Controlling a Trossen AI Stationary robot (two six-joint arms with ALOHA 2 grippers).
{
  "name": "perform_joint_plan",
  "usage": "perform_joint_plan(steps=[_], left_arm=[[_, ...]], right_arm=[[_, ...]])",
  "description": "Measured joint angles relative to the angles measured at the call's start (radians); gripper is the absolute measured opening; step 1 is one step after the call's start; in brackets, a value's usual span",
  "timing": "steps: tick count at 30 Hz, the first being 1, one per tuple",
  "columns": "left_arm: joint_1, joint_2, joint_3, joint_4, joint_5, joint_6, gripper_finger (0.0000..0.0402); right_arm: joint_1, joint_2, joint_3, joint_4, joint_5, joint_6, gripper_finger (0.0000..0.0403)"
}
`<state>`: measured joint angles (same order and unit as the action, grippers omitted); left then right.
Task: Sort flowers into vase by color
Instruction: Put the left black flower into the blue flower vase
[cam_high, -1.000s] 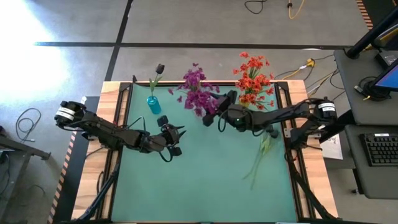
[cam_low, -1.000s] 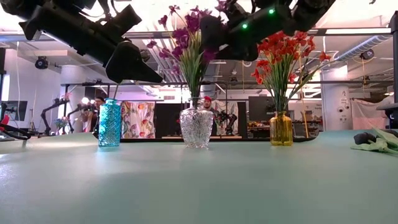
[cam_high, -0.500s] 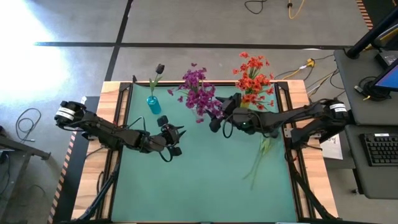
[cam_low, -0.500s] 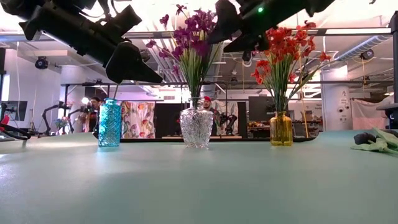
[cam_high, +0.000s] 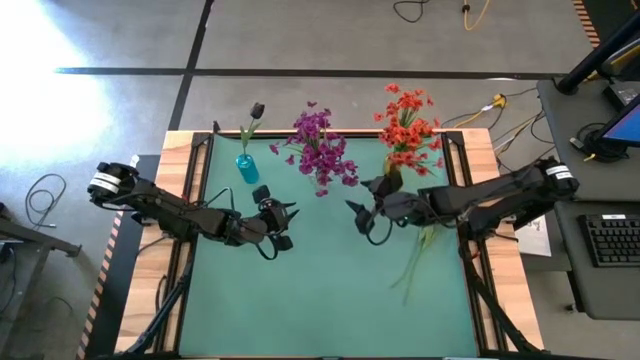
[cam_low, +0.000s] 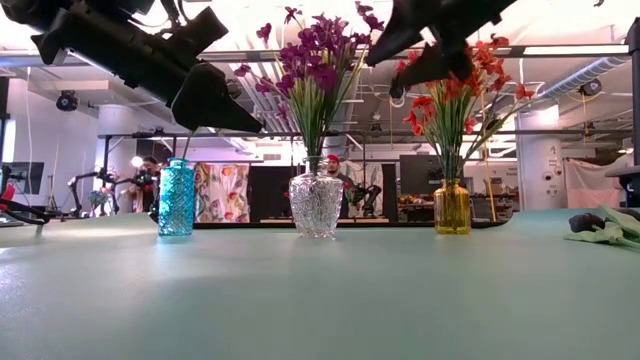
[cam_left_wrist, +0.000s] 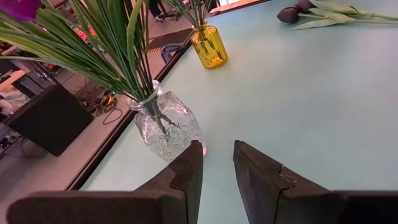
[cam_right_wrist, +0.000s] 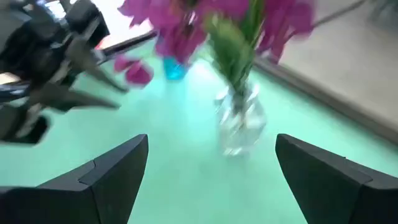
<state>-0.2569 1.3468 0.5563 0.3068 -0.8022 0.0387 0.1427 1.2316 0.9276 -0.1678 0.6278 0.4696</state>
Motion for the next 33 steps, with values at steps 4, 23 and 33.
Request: perform_joint_plan(steps=[4,23,33], left_arm=[[0.0,0.0,0.0,0.0,0.0,0.0,0.0078],[-0.021,0.067,0.095,0.017,0.244,-0.187,0.0078],[-0.106,0.369,0.342,0.014,0.246,-0.199,0.0078]], right_arm=[[0.011,-0.007,0.0,-0.09,-0.079,0.136,0.0345],[0.091,-0.007,0.0,-0.617,-0.74,0.575,0.0327],[0.321,-0.01,0.0,-0.64,-0.861,0.779,0.0326]])
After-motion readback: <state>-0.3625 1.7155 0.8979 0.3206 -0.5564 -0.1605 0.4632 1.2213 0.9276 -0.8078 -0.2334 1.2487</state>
